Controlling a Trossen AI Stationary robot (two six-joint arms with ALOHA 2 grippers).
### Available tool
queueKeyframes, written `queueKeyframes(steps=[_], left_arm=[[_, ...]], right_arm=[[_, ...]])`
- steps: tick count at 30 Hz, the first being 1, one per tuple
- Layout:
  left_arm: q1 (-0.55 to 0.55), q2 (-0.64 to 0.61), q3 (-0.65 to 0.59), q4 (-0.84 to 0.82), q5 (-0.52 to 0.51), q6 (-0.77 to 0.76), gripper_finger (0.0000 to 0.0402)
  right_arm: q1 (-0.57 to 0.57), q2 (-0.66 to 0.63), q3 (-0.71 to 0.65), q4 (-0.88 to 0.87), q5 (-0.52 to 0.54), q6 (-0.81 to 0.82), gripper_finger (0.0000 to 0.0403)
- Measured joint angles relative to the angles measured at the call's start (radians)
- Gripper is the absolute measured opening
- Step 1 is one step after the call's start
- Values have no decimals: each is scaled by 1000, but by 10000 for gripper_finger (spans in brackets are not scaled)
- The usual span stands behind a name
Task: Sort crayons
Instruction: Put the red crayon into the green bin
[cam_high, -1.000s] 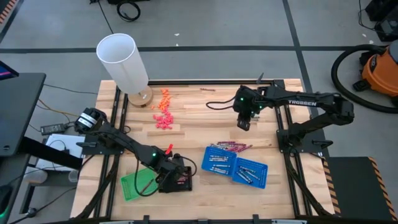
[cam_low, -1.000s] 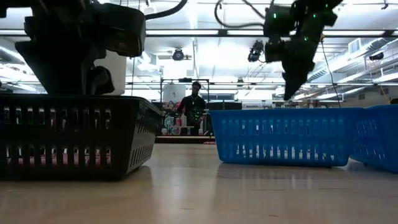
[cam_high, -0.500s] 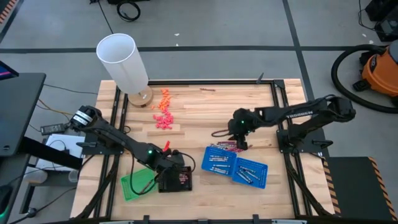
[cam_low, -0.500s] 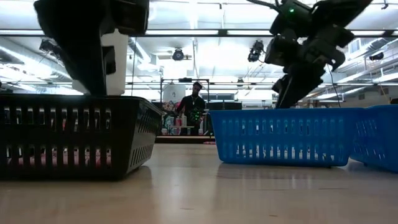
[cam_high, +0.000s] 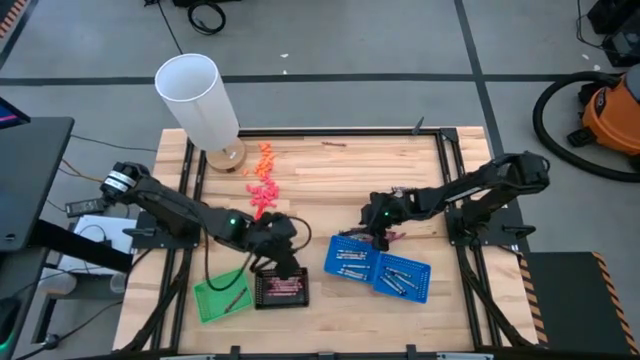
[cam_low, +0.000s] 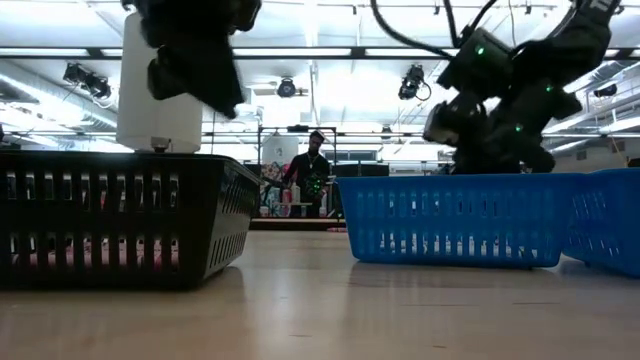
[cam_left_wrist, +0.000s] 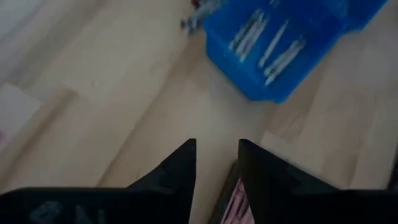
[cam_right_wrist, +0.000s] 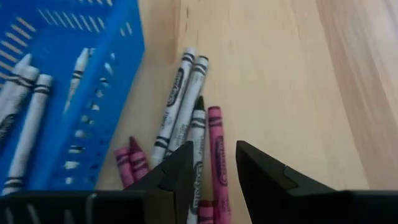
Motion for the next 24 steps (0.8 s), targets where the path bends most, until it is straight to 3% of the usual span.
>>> queueKeyframes(steps=[11, 24], left_arm=[[31, -73, 0, -13, -2, 0, 130], [31, -77, 0, -14, -5, 0, 130]], right_arm=[[-2, 53, 1, 23, 27, 49, 128], [-58, -19, 0, 12, 0, 82, 128]])
